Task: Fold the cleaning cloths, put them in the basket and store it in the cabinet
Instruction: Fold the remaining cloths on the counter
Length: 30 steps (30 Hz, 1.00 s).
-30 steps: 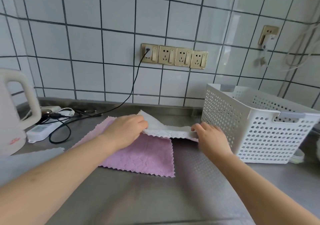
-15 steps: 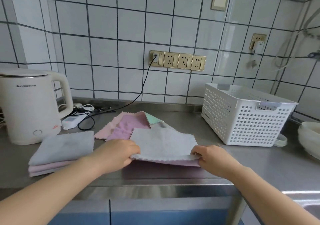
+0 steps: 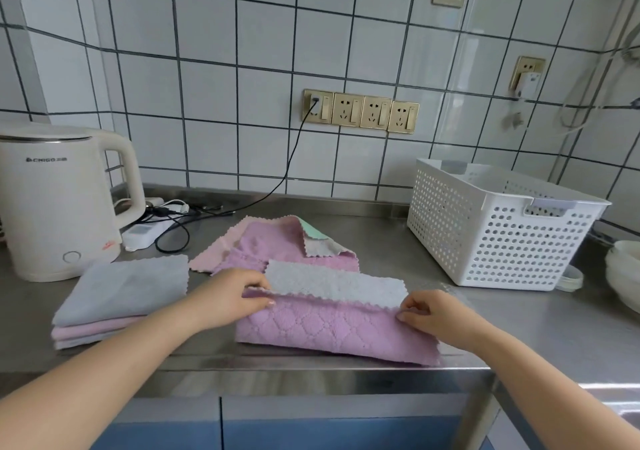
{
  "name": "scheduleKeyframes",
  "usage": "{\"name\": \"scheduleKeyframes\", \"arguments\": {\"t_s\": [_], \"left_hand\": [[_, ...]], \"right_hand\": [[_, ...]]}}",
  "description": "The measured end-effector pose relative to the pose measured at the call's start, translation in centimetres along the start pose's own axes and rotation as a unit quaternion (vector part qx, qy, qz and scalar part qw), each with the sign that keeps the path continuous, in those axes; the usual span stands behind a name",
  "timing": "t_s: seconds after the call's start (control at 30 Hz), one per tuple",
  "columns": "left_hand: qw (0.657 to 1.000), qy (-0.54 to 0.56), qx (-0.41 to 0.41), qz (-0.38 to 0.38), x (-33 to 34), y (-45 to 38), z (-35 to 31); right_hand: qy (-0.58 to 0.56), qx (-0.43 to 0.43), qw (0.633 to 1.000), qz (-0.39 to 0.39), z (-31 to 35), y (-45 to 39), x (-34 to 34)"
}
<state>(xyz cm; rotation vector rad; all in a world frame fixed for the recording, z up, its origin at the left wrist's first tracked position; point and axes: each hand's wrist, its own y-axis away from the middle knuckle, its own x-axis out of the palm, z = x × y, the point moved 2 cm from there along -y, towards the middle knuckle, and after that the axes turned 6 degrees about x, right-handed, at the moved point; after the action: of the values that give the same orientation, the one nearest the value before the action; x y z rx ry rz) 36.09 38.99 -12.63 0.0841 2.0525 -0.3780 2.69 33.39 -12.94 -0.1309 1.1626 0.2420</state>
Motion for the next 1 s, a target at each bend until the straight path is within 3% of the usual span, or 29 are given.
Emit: {"name": "scheduleKeyframes", "arguments": {"t_s": [0.23,0.77,0.83,0.9,0.97,1.0], "left_hand": [[0.994,0.024,-0.083,-0.067,1.9,-5.6,2.5],[0.986,-0.027,-0.158,-0.044,3.7,-11.7,4.4],[0.985,-0.084,-0.141,-0.043,3.9,-11.6,4.2],[0.971,-0.213,-0.071,-0.082,4.4,-11.4,3.1],[0.970,-0.211,0.014,-0.123,5.2,-11.0,0.4],[0.974,-0.196,0.040,-0.109,5.8,-10.8,-1.1]], "right_hand": [[-0.049,0.060,0.994,-0.076,-0.9,-5.0,0.7],[-0.042,0.102,0.989,-0.096,-2.6,-12.4,1.9],[0.000,0.097,0.988,-0.118,-2.4,-12.4,1.9],[0.078,0.044,0.981,-0.172,-1.2,-12.0,2.2],[0.089,-0.043,0.970,-0.222,1.6,-11.0,3.3],[0.084,-0.070,0.970,-0.216,3.4,-10.5,4.2]]}}
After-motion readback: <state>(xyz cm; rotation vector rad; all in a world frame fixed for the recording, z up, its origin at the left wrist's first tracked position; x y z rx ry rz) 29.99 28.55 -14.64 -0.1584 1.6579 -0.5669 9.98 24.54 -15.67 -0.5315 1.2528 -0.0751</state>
